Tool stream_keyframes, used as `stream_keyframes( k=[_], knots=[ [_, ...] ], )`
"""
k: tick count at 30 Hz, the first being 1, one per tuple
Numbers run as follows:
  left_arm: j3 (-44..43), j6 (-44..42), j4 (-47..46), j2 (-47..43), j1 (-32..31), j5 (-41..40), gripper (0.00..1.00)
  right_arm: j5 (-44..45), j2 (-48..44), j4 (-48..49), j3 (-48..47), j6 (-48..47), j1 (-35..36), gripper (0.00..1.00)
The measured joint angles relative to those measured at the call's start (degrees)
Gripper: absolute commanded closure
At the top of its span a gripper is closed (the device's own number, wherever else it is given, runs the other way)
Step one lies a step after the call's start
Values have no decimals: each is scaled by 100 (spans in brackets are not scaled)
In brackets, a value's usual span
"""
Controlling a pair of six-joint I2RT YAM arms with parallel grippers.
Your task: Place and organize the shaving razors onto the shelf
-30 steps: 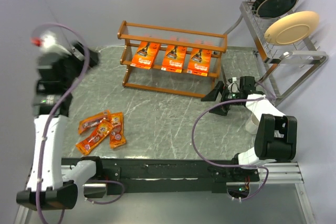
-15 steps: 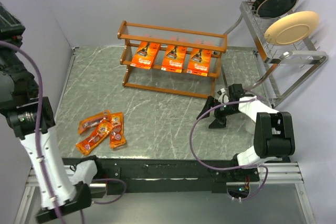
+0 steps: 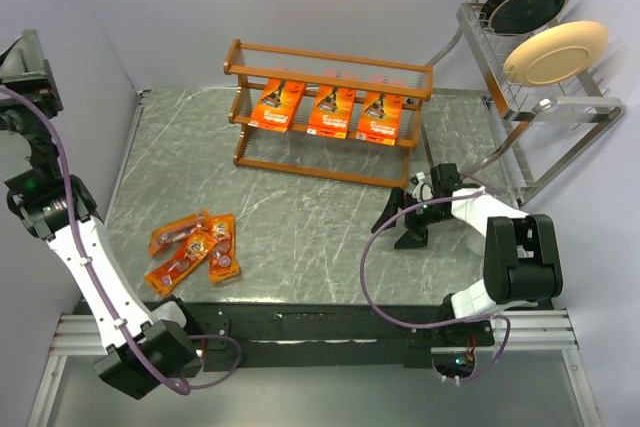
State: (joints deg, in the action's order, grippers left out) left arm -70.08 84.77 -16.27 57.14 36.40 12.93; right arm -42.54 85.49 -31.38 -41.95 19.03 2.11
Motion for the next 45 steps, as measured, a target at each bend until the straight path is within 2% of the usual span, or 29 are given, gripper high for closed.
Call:
stream_keyframes(
  k=[2,5,7,9,12,15,17,21,28,37,40,41,45],
  knots=[
    [-391,-570,407,68,-28,442,1,-17,-15,-7,-15,-55,31,0],
    [-1762,-1770,2072,566,-164,1012,1,-44,-55,-131,-168,-208,236,0],
    [-2299,-2623,3281,852,-249,1263,1,-61,-111,-131,-334,-229,575,0],
    [-2245,-3394,4371,918,-297,1375,1,-66,-170,-81,-575,-166,1097,0],
    [-1547,-4684,5928,994,-317,1294,1,-22,-192,258,-966,107,1937,1],
    [-892,-5786,6977,1086,-328,1069,1,37,-98,743,-1340,564,2629,5],
    [-758,-6378,7488,1097,-330,966,1,72,144,979,-1628,793,2946,6],
    [-763,-6996,7823,1134,-339,933,0,166,1117,1384,-2444,1182,3508,7],
    [-186,-6988,7705,1340,-258,1392,1,122,2730,1985,-3281,1805,4601,6],
    [-127,-6900,7656,1379,-186,1432,1,-140,3606,2573,-3587,2699,5296,8],
    [-127,-6854,7650,1338,-160,1443,1,-269,3939,2964,-3803,3097,5388,13],
    [-127,-6852,7652,1309,-155,1443,0,-356,4050,3088,-3882,3244,5438,19],
    [-127,-6854,7656,1167,-144,1440,1,-501,4306,3442,-3995,3676,5530,30]
  ],
)
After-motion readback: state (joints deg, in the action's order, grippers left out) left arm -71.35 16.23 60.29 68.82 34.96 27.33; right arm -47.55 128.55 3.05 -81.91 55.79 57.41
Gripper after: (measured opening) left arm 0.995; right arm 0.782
